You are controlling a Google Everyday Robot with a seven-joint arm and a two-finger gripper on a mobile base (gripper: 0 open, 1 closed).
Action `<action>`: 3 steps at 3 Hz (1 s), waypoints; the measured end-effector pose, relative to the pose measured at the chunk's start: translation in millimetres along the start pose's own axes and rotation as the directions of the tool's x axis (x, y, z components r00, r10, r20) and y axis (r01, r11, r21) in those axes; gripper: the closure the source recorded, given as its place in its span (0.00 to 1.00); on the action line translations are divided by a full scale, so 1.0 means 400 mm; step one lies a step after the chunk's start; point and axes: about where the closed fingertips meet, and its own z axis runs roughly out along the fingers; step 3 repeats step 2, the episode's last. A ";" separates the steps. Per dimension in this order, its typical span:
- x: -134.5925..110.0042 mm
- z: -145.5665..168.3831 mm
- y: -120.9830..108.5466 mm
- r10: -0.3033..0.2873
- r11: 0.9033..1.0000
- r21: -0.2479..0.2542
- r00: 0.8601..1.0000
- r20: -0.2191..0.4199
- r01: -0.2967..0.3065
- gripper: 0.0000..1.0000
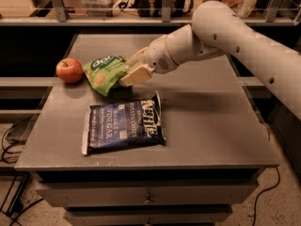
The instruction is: Move green rice chip bag near apple
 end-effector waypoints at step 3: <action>-0.003 0.003 0.003 -0.003 1.000 -0.004 1.000 0.001 0.003 0.00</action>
Offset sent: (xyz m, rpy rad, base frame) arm -0.0009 0.0017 0.0004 0.0004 -0.0004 0.0050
